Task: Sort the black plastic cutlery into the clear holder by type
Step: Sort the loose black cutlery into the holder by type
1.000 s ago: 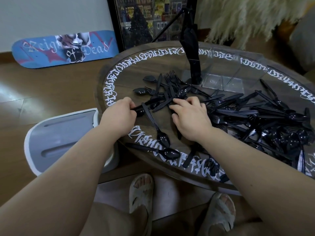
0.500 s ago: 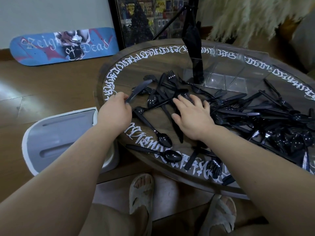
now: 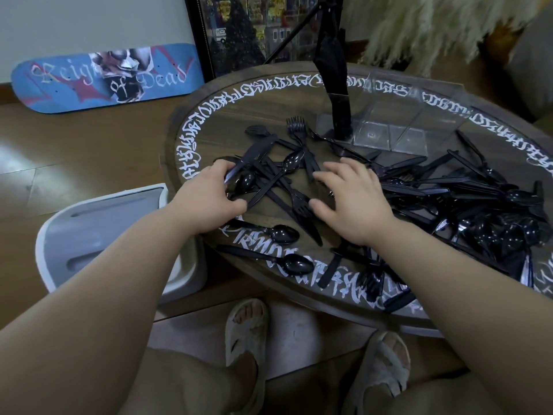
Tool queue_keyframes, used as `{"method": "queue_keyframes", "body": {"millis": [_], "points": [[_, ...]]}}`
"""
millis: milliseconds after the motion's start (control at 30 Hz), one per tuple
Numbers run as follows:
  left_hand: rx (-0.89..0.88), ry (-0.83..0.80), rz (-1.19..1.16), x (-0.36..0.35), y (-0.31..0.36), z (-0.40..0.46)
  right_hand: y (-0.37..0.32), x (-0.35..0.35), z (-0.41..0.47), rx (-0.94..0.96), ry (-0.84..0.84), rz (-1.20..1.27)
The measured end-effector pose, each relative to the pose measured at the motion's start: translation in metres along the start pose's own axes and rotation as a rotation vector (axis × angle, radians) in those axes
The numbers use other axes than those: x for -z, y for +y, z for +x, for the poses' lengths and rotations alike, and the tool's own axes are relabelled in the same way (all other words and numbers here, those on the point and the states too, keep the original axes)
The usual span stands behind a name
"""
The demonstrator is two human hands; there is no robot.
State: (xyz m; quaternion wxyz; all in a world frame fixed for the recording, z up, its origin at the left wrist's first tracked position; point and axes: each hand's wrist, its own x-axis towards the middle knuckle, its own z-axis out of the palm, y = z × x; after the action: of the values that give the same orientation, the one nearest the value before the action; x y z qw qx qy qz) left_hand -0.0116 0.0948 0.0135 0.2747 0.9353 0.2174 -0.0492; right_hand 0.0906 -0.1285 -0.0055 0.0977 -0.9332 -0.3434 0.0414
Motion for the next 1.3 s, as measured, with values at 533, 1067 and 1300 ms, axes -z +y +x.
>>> {"method": "queue_keyframes", "body": {"millis": [533,1067,1300], "points": [[-0.078,-0.126,0.342,-0.029,0.017,-0.02,0.005,0.003,-0.042,-0.101,-0.229,-0.054],[0.018,0.159,0.169,-0.029,0.031,0.004,0.032,0.003,-0.034,-0.107,-0.192,-0.099],[0.078,0.185,0.16,-0.023,0.023,0.003,0.006,-0.005,-0.012,-0.069,-0.167,-0.092]]}}
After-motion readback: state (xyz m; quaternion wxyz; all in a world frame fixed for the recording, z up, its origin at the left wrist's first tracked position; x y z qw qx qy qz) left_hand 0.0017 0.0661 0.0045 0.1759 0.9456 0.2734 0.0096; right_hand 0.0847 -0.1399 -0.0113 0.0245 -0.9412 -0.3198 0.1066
